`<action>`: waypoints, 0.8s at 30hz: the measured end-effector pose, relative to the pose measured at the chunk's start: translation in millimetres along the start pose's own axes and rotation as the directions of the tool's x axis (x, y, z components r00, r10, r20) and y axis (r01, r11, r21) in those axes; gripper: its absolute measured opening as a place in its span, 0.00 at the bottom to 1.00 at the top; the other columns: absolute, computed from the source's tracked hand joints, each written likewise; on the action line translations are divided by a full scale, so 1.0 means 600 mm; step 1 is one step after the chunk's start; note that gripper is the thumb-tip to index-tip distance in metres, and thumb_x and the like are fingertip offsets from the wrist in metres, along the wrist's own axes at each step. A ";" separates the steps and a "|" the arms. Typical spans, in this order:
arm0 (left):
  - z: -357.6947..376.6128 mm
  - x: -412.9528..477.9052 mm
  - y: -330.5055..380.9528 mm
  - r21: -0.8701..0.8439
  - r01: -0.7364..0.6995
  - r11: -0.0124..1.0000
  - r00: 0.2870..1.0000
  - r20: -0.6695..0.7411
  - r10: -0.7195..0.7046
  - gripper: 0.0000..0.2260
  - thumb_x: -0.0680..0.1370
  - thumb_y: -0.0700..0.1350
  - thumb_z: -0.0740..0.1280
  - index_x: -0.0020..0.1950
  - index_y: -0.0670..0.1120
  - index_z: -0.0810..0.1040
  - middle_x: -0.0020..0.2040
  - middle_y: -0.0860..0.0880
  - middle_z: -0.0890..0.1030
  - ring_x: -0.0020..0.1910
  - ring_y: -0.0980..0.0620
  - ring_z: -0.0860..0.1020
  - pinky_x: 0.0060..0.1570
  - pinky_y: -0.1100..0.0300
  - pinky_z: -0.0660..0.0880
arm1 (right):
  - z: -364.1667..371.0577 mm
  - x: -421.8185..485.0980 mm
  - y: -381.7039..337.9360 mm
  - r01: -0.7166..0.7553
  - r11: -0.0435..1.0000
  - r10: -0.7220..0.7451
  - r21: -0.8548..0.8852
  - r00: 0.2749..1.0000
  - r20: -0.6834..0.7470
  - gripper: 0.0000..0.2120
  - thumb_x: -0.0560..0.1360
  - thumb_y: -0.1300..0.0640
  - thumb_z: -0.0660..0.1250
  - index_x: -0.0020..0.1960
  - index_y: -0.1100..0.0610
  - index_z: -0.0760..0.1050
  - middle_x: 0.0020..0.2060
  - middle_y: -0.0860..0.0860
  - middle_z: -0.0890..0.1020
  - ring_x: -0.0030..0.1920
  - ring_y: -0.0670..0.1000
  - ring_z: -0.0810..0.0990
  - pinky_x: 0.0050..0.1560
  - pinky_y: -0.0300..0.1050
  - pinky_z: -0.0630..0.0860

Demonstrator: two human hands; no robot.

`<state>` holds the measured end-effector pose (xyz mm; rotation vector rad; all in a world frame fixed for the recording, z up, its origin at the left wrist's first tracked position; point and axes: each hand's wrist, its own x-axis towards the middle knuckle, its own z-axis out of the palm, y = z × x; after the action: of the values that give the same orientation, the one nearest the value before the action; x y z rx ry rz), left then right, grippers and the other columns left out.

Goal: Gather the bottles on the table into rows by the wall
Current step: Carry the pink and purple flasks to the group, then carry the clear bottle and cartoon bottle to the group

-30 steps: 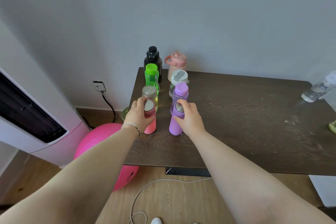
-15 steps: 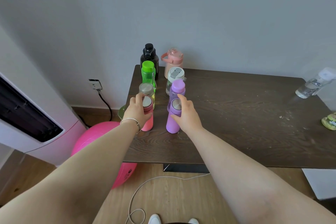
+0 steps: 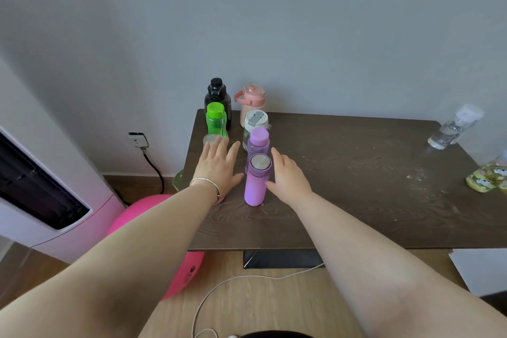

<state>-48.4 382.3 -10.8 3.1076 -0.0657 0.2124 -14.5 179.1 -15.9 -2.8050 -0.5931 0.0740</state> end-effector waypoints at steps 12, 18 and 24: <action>-0.038 0.049 0.210 0.099 -0.164 0.982 0.987 0.020 0.162 0.34 0.78 0.61 0.59 0.78 0.47 0.51 0.78 0.42 0.56 0.78 0.41 0.50 0.76 0.45 0.50 | -0.083 -0.085 0.193 -0.152 0.968 0.124 -0.201 0.981 -0.147 0.29 0.77 0.48 0.66 0.74 0.54 0.63 0.70 0.55 0.70 0.76 0.59 0.60 0.77 0.56 0.55; -0.032 0.076 0.382 0.110 -0.130 0.985 0.990 0.073 0.123 0.35 0.79 0.61 0.58 0.79 0.49 0.48 0.79 0.43 0.53 0.78 0.41 0.47 0.75 0.43 0.49 | -0.146 -0.170 0.356 -0.272 0.945 0.235 -0.180 0.951 -0.201 0.28 0.78 0.47 0.65 0.74 0.54 0.61 0.73 0.56 0.68 0.77 0.58 0.58 0.77 0.56 0.54; -0.022 0.096 0.603 0.097 -0.115 0.989 0.989 0.100 0.106 0.34 0.80 0.60 0.57 0.79 0.49 0.46 0.79 0.44 0.52 0.78 0.42 0.47 0.76 0.44 0.48 | -0.210 -0.280 0.549 -0.398 0.905 0.358 -0.149 0.904 -0.234 0.29 0.78 0.45 0.64 0.75 0.54 0.61 0.73 0.56 0.67 0.77 0.58 0.59 0.77 0.57 0.55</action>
<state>-9.3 18.8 18.6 3.2185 -0.2372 0.0727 -26.6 -210.1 13.7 -3.0267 0.0030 -0.2017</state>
